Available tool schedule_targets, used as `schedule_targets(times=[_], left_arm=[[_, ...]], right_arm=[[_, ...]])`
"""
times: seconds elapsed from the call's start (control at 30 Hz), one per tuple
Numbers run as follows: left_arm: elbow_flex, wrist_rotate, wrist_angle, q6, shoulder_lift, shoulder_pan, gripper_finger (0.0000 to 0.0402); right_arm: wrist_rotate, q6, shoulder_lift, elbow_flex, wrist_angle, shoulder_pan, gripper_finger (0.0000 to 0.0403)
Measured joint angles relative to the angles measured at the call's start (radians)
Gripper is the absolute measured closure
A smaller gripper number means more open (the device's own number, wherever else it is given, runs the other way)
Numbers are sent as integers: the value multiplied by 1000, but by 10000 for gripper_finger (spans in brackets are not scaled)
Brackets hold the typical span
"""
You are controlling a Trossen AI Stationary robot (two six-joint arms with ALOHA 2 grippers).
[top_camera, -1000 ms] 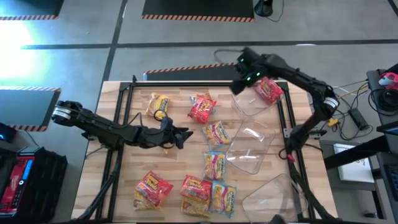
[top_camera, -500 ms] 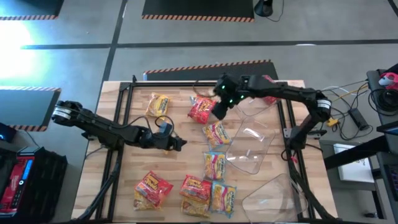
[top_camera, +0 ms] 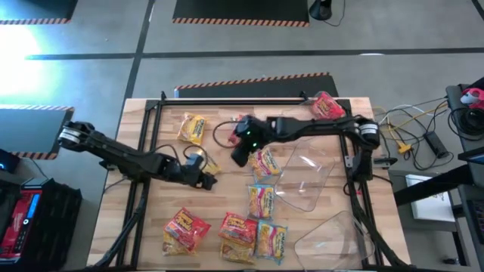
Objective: Sort Maruchan noodles
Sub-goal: Put the yellow noodle pack into the middle transparent bin
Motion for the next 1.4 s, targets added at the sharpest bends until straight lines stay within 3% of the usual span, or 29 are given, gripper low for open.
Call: schedule_targets(times=[0.23,0.6,1.13,1.4], left_arm=[[-3,-148,-247,-185,-112,-105,198],[-79,-221,-266,-393,-99,-177,198],[-92,-233,-367,-454,-111,-180,198],[-92,-278,-381,-475,-112,-181,198]], right_arm=[[1,82,99,-1,128,50,259],[1,206,230,-1,352,77,259],[28,298,353,2,520,76,259],[107,283,357,2,478,73,259]])
